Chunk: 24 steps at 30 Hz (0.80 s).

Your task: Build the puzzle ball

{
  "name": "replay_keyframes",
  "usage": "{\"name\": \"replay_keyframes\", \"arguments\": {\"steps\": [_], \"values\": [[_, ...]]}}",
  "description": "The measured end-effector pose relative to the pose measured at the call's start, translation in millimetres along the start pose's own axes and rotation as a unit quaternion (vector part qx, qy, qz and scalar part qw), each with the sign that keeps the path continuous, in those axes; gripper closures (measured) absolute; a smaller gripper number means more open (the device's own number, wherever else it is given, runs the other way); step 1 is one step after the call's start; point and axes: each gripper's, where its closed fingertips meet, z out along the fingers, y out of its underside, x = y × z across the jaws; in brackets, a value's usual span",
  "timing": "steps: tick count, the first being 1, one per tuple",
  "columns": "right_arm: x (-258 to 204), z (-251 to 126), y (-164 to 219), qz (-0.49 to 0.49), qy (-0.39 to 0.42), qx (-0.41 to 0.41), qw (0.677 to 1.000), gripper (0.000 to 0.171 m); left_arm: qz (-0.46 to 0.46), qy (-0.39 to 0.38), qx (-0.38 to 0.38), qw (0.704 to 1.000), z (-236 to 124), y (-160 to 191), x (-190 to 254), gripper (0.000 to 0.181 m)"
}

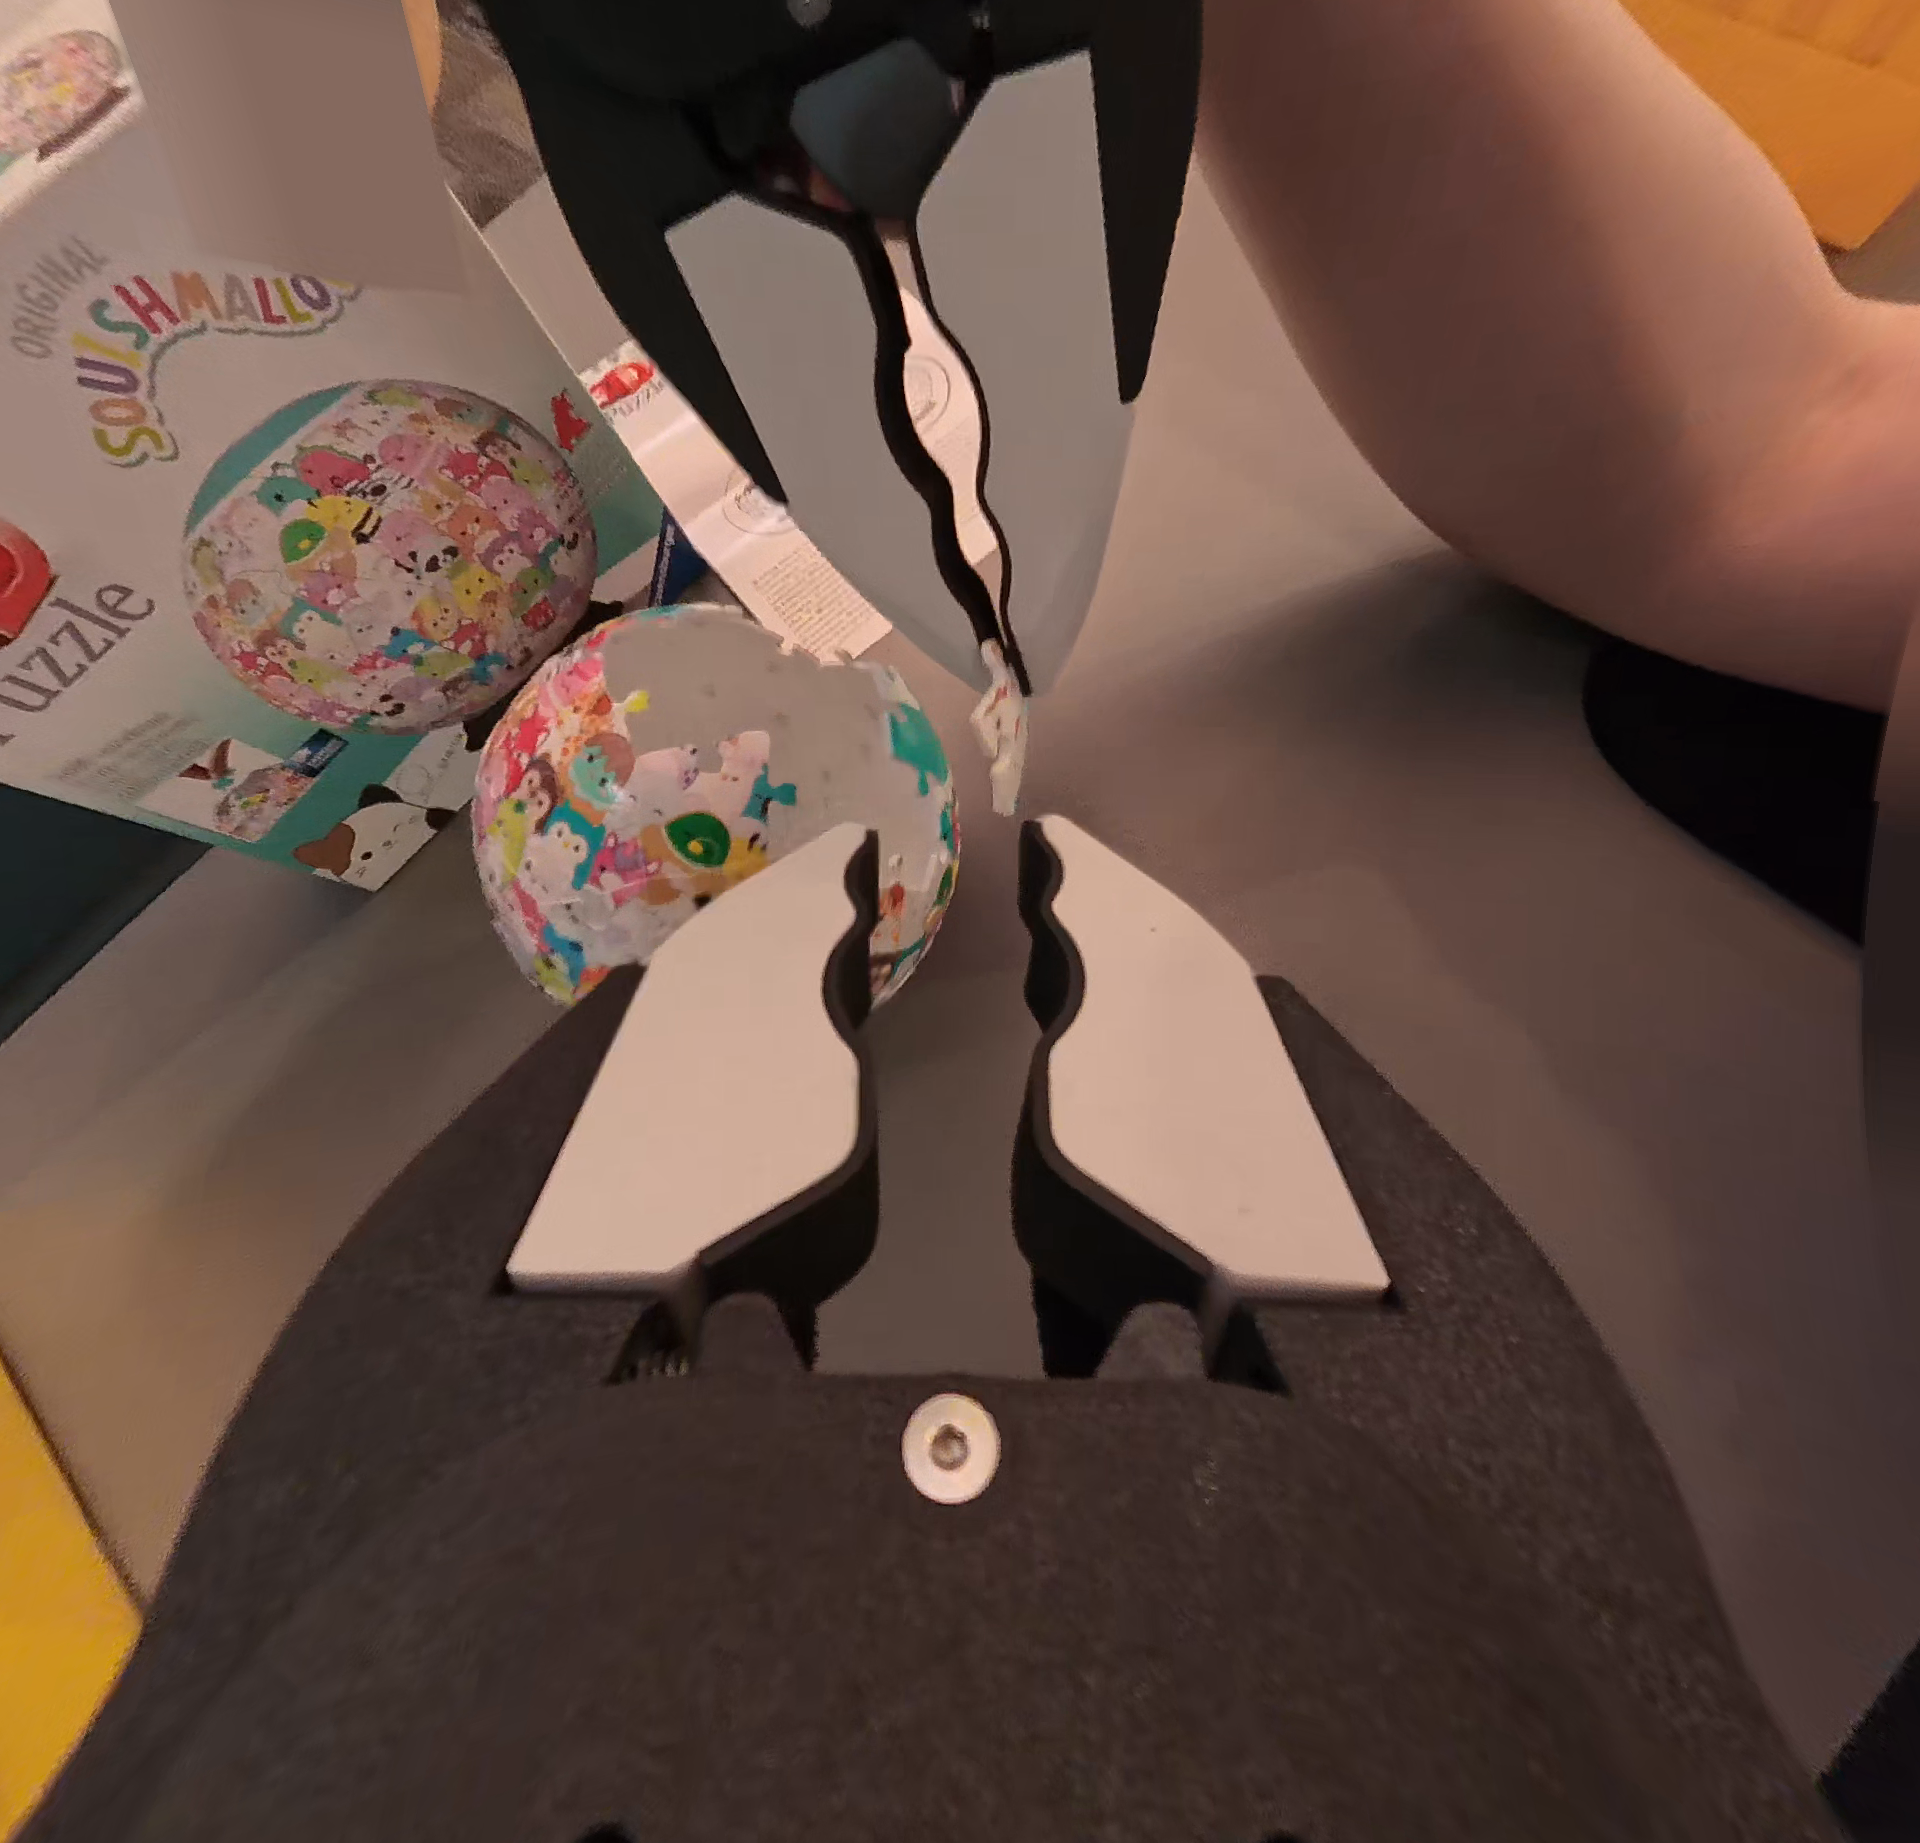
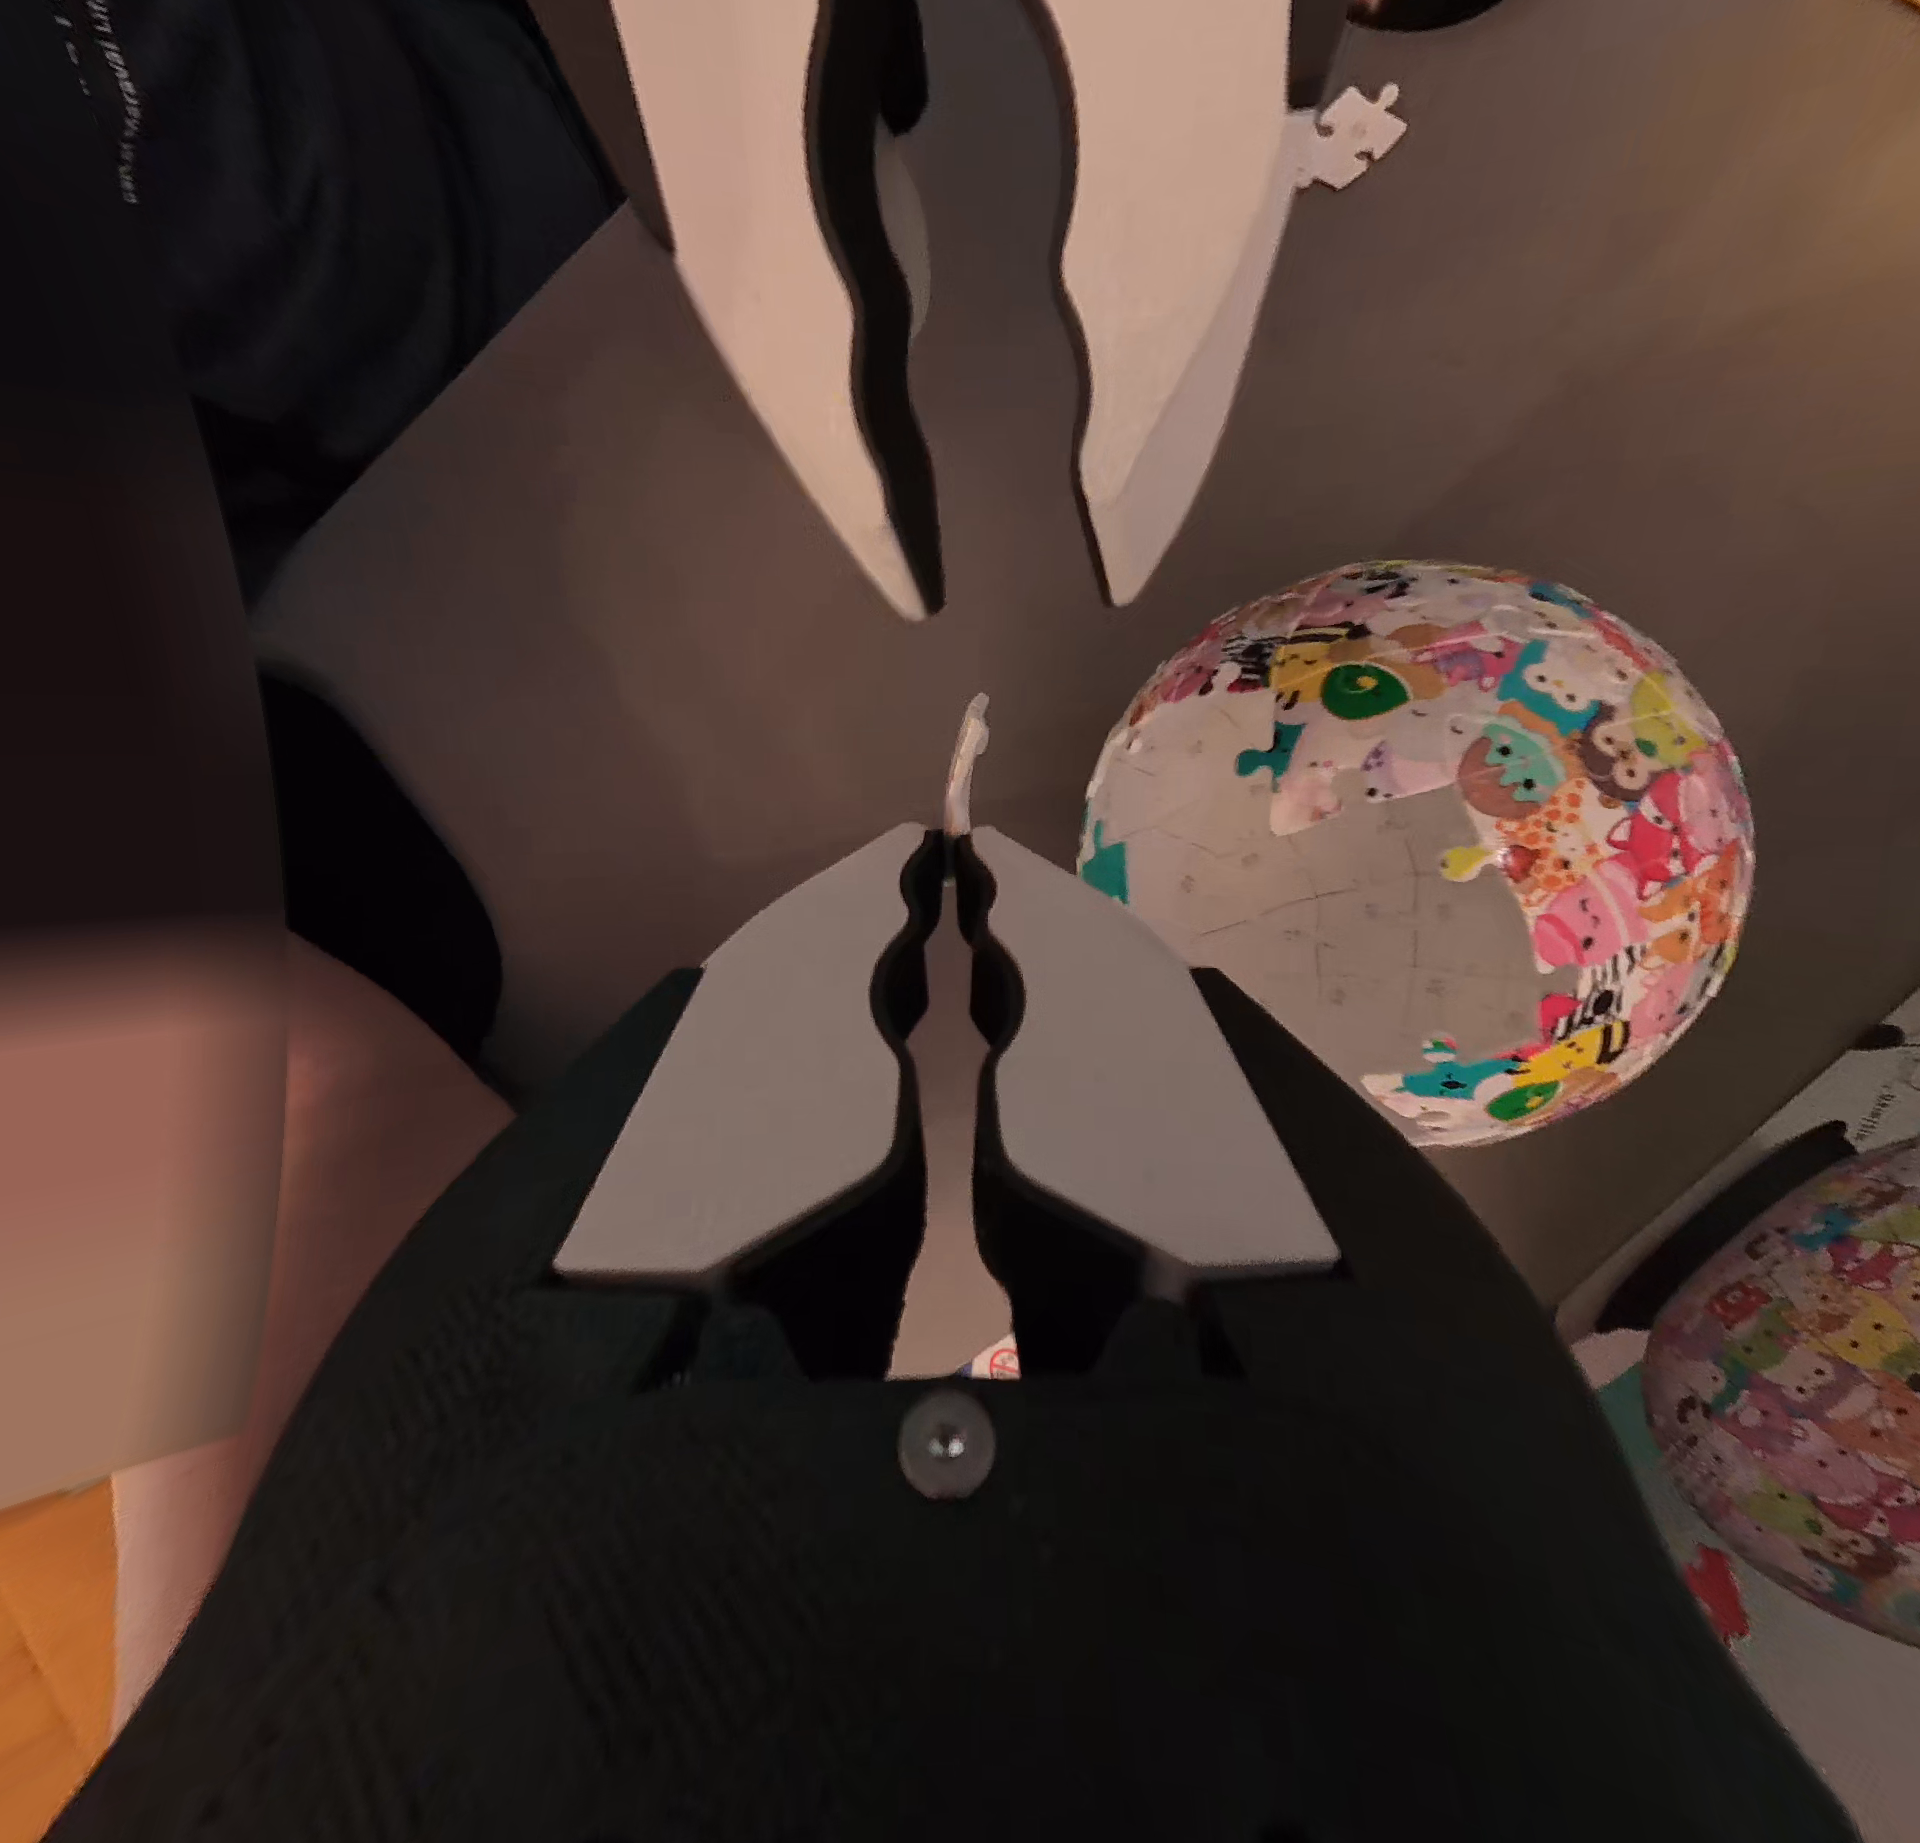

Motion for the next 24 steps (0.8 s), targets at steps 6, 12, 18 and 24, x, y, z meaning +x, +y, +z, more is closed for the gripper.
{"name": "replay_keyframes", "arguments": {"steps": [6,12,18,24], "values": [[3,3,8,0.012,-0.006,-0.08,0.997,0.168,0.004,0.027,0.024,0.999,-14,19,-5,0.146],[15,12,2,0.035,-0.05,-0.151,0.987,0.168,0.025,0.069,0.054,0.996,-8,21,-11,0.143],[-1,16,-2,0.046,-0.035,-0.17,0.984,0.168,0.014,0.094,0.102,0.99,-4,9,5,0.153],[-21,20,-15,0.053,-0.007,-0.182,0.982,0.168,0.005,0.15,0.093,0.984,-2,3,31,0.159]]}}
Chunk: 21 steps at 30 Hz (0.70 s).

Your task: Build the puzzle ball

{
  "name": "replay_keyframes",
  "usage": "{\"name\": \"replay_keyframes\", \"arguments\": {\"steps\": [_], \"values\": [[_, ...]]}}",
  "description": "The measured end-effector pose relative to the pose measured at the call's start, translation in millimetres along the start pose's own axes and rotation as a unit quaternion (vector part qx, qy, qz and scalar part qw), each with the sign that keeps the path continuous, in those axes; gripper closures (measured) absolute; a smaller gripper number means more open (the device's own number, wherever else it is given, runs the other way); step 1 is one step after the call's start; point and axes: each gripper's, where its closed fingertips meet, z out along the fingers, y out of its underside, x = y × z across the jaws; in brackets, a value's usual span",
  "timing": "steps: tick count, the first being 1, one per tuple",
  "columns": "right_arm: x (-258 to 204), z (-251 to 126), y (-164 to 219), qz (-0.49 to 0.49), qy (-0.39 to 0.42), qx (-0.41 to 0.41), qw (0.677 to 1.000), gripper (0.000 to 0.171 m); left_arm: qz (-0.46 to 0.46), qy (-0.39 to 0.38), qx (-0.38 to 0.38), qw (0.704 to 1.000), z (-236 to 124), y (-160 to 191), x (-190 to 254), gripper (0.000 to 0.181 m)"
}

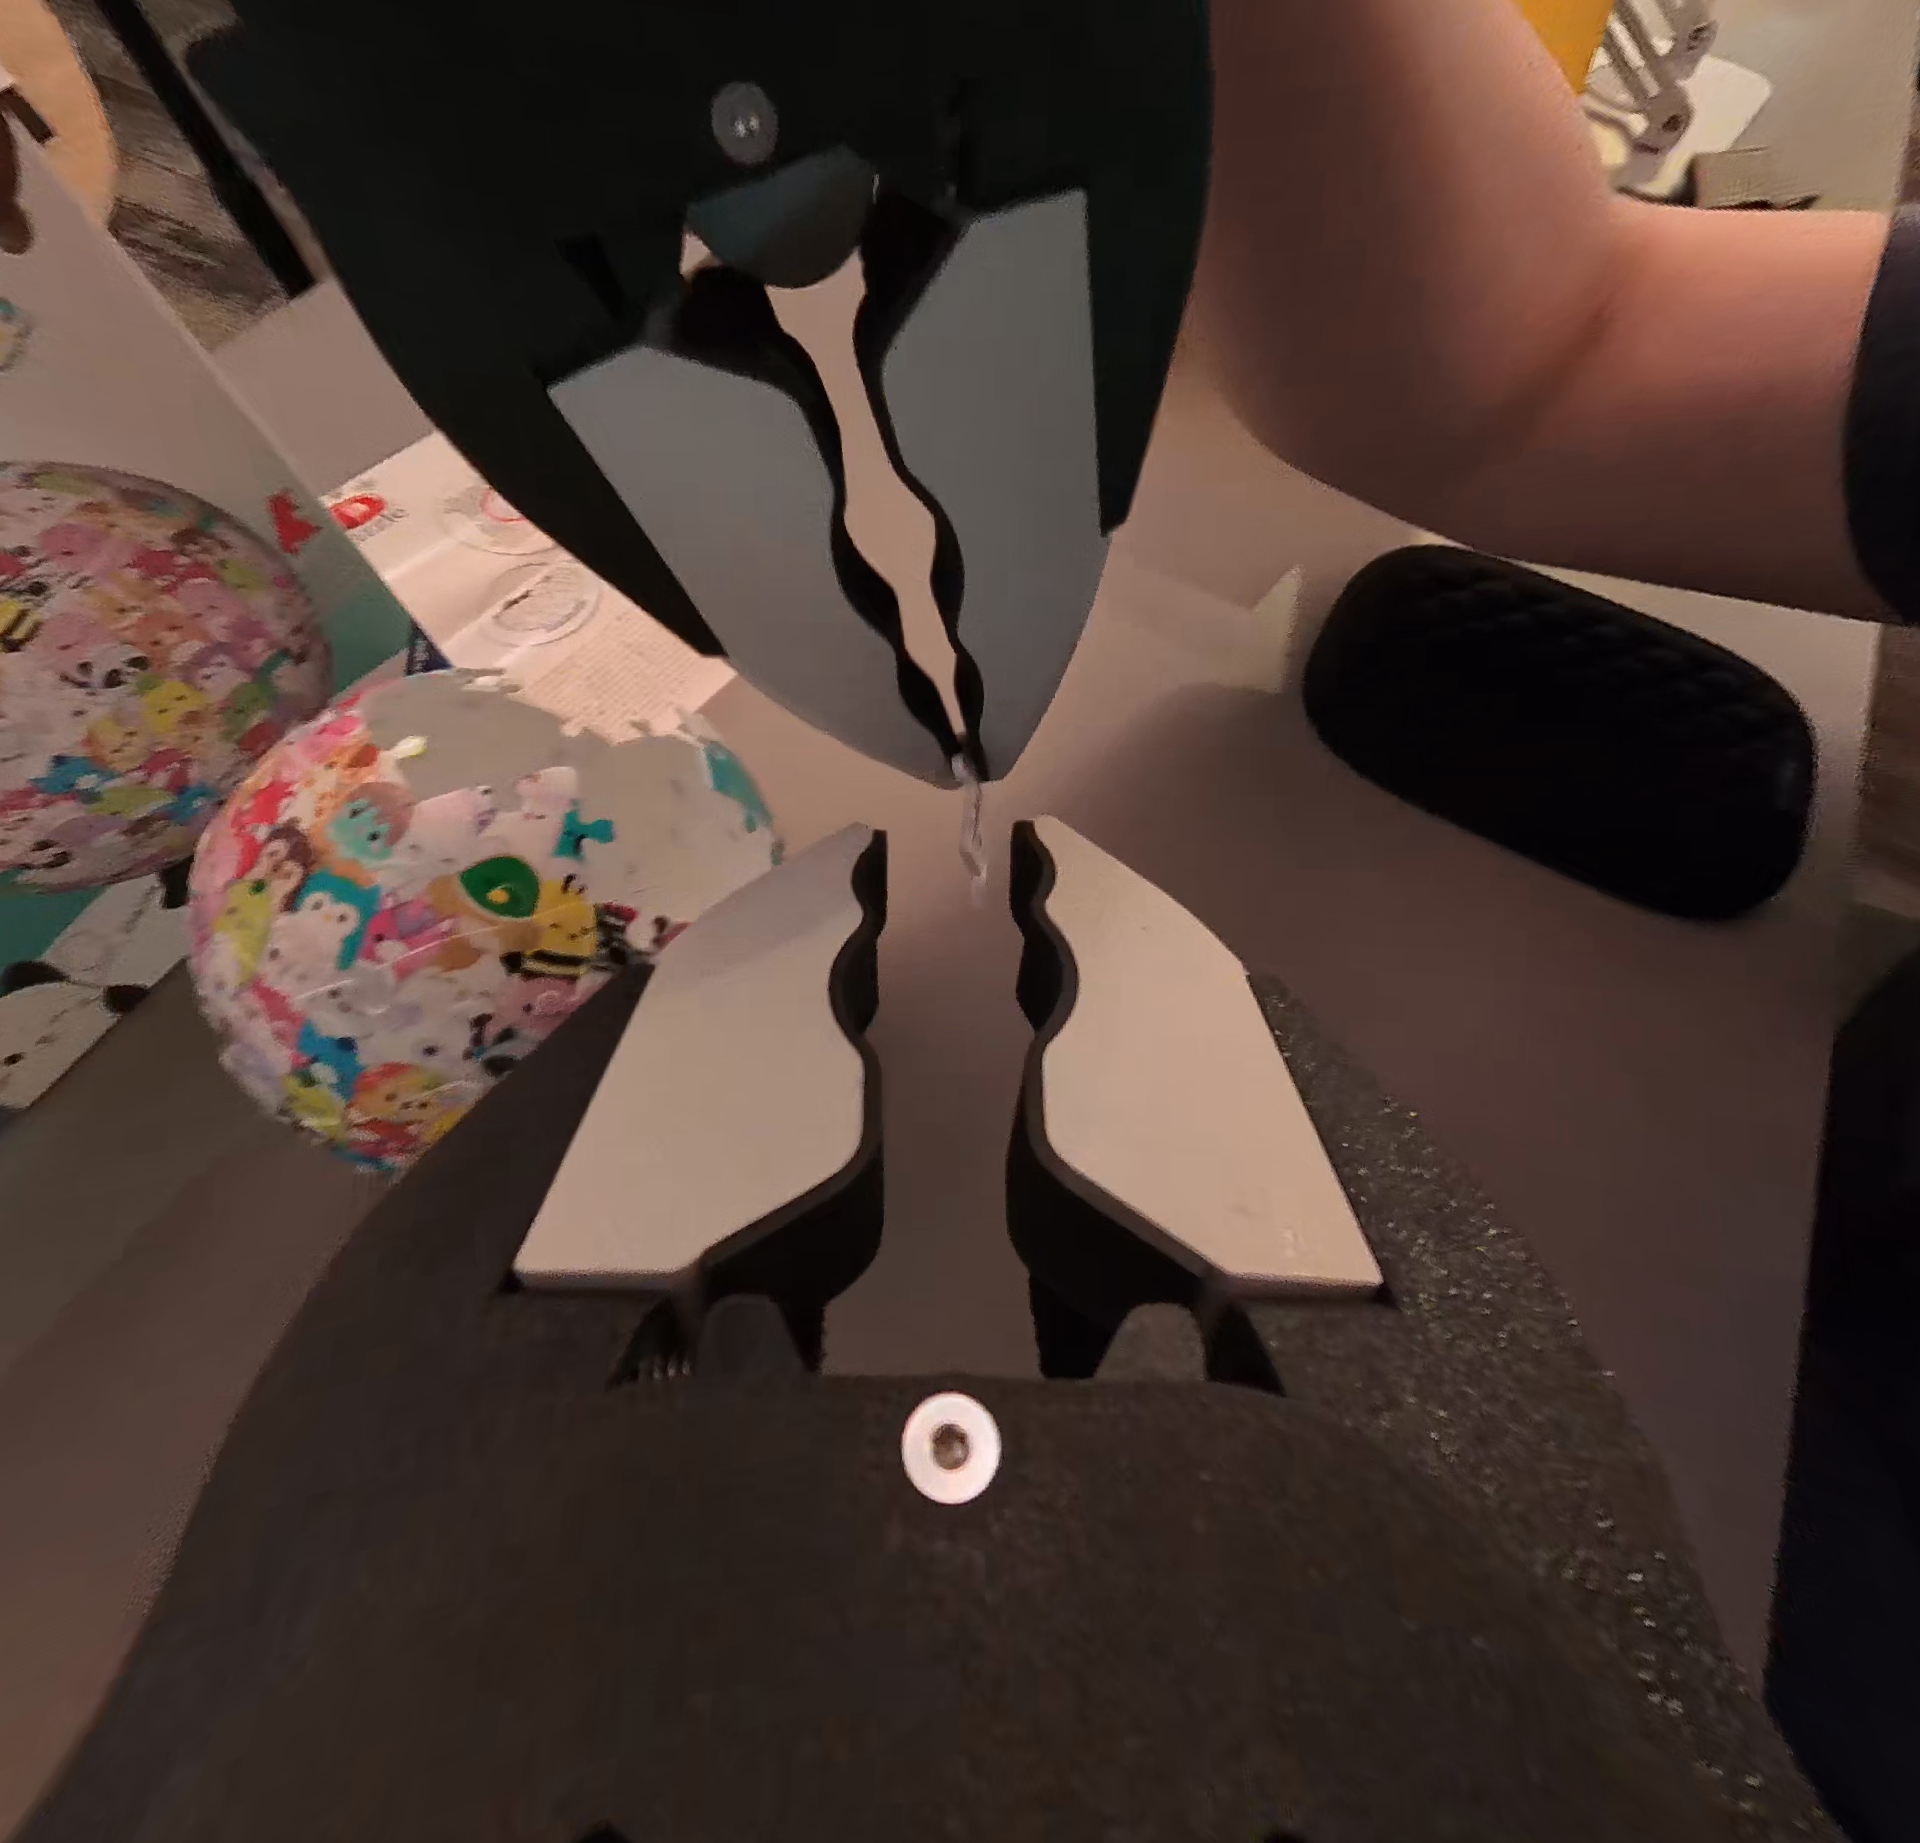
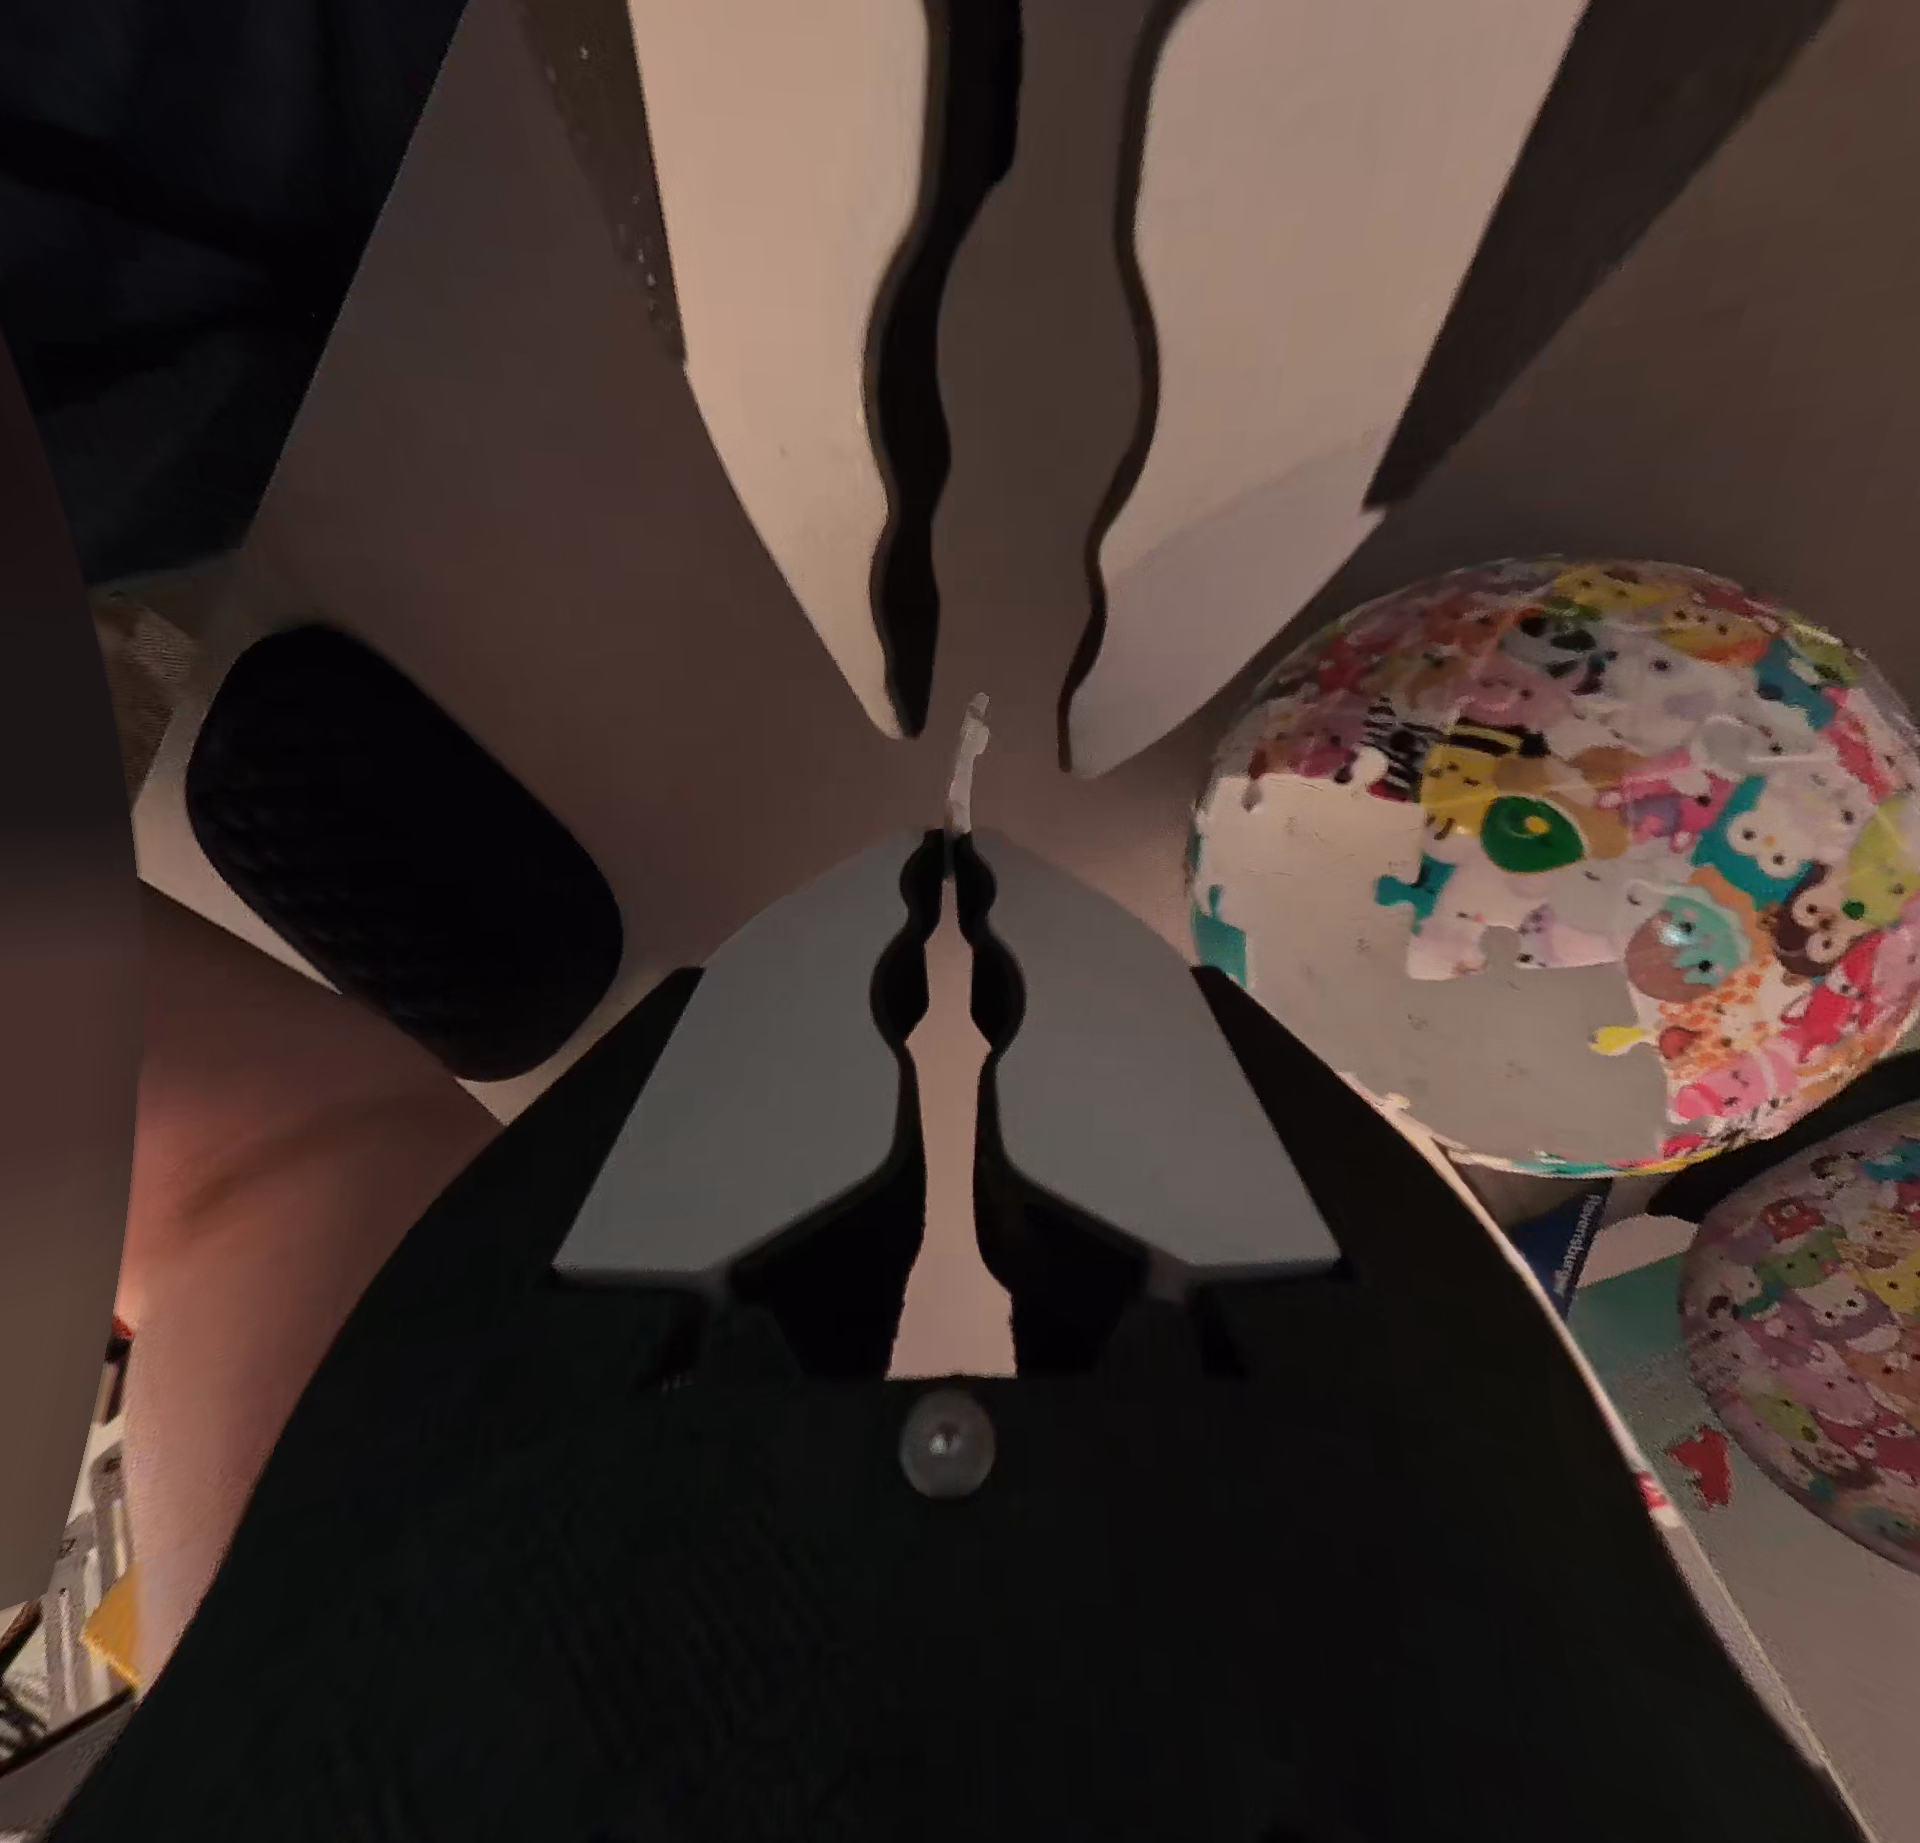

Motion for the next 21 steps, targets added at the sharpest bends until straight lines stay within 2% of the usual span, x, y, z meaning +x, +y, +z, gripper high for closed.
{"name": "replay_keyframes", "arguments": {"steps": [3,5,8,10,12,15,16,18,21], "values": [[-10,-1,-6,0.004,0.02,-0.004,1.0,0.168,0.004,0.003,-0.011,1.0,2,-1,9,0.165],[-13,-3,-8,0.004,0.043,-0.004,0.999,0.168,0.012,0.018,-0.014,1.0,1,-2,20,0.178],[-17,-5,-12,-0.004,0.073,0.021,0.997,0.167,0.018,0.001,-0.006,1.0,-3,-5,25,0.179],[-15,-11,-19,0.004,0.114,0.086,0.99,0.161,0.025,-0.019,0.02,0.999,-10,-8,23,0.179],[-8,-25,-20,0.017,0.18,0.174,0.968,0.151,0.011,-0.027,0.049,0.998,-18,-11,21,0.179],[-8,-45,-18,0.027,0.245,0.332,0.911,0.154,-0.02,-0.008,0.084,0.996,-26,-15,20,0.179],[-14,-47,-20,0.02,0.243,0.379,0.893,0.162,-0.024,-0.001,0.093,0.995,-27,-16,19,0.179],[-18,-49,-20,0.016,0.247,0.416,0.875,0.164,-0.032,0.008,0.085,0.996,-24,-13,17,0.179],[-26,-42,-25,-0.01,0.224,0.376,0.899,0.161,-0.033,0.011,0.054,0.998,-15,-6,15,0.179]]}}
